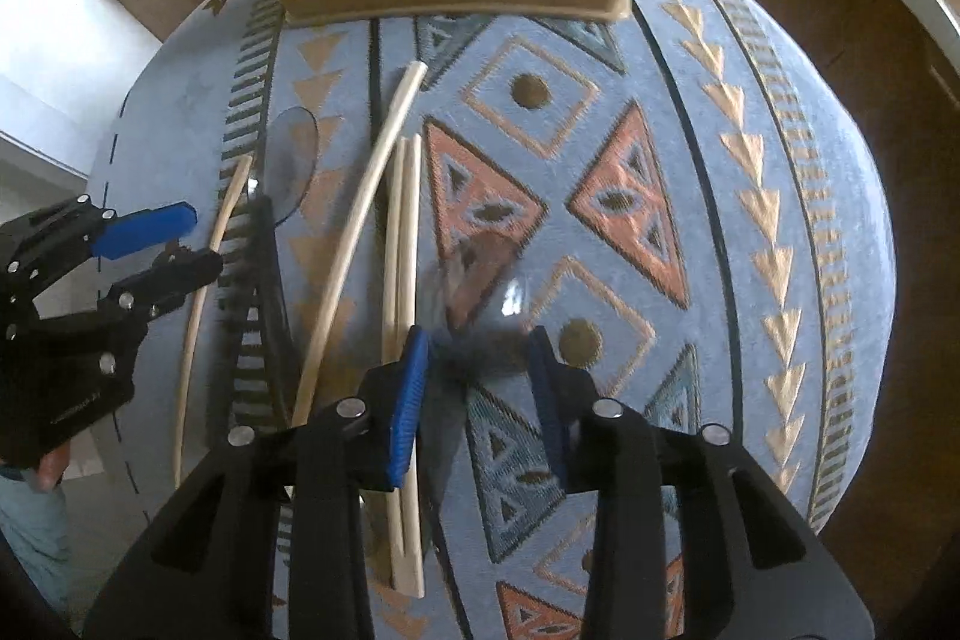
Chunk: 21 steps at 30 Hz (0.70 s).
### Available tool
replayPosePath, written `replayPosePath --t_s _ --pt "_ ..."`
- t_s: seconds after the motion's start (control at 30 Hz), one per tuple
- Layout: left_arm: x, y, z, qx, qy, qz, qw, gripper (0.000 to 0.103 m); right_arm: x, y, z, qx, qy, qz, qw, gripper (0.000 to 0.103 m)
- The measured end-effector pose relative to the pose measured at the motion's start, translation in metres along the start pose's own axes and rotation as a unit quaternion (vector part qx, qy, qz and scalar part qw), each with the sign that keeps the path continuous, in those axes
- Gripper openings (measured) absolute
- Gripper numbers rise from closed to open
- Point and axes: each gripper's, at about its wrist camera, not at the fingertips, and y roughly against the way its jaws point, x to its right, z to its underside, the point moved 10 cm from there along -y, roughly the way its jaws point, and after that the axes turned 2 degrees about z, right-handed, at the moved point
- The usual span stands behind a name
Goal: Organize utensils
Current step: 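Grasp another chopstick with the left tool while the right tool grasps a clear spoon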
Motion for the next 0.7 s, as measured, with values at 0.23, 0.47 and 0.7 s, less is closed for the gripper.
replayPosePath --t_s 0.23,0.47,0.7 --pt "0.002 -0.006 -0.002 -0.049 -0.049 -0.058 0.9960 0.015 -0.025 -0.002 -0.015 0.006 0.030 0.006 1.000 0.029" --pt "-0.009 -0.001 -0.005 -0.018 0.004 -0.056 0.9982 0.004 -0.004 0.005 -0.009 0.023 0.020 0.003 1.000 0.029" --pt "-0.039 0.018 -0.010 0.021 0.079 -0.043 0.9957 0.004 0.029 0.011 -0.003 0.027 0.003 0.011 1.000 0.029"
